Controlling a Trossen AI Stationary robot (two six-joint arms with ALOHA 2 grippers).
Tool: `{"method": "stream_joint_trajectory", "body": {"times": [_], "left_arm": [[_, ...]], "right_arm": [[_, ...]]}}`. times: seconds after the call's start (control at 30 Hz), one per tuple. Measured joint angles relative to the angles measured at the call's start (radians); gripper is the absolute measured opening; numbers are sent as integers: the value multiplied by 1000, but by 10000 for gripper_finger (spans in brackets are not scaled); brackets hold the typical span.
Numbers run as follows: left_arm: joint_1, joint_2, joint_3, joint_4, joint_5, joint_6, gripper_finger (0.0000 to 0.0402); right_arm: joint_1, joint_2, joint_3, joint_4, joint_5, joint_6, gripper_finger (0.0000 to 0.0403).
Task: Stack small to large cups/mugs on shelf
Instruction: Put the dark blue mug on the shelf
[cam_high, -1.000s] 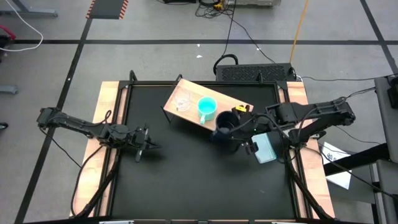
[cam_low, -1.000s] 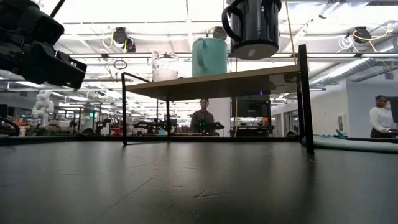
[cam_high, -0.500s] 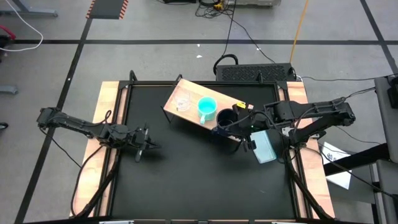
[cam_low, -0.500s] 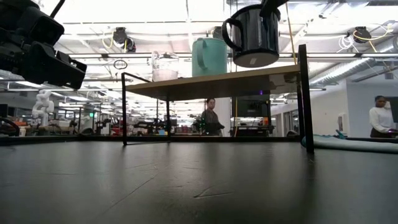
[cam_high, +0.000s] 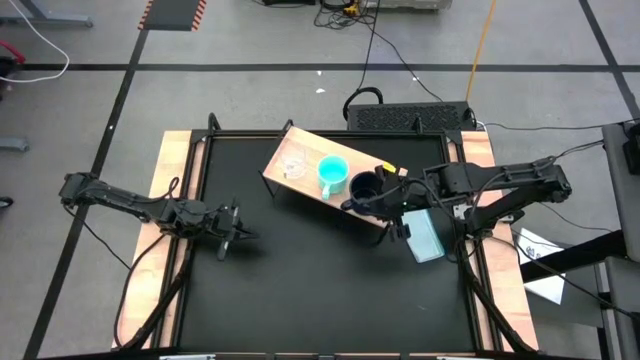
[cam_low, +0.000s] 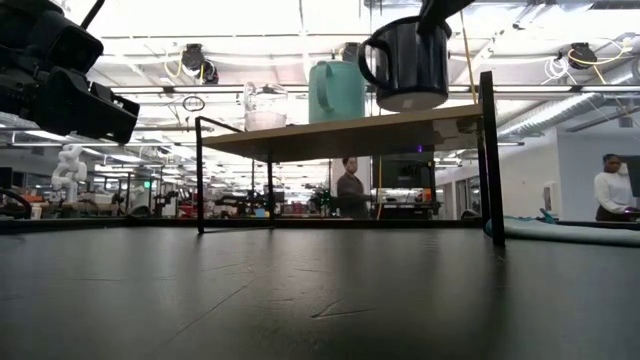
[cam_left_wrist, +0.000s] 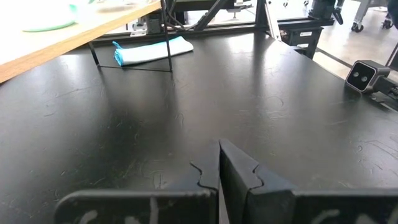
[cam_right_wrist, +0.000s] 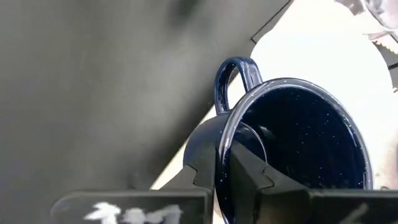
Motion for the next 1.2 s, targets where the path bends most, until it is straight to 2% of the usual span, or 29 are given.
{"method": "stream_joint_trajectory", "body": {"times": [0.6,1.07,1.2], "left_arm": [[0,0,0,0,0,-3,8],[0,0,0,0,0,0,8],[0,0,0,0,0,0,8]], "right_arm": [[-1,0,-81,49,2,-47,13],[-75,-1,-89,56,-3,5,13],[-91,-2,-89,47,-37,7,13]]}}
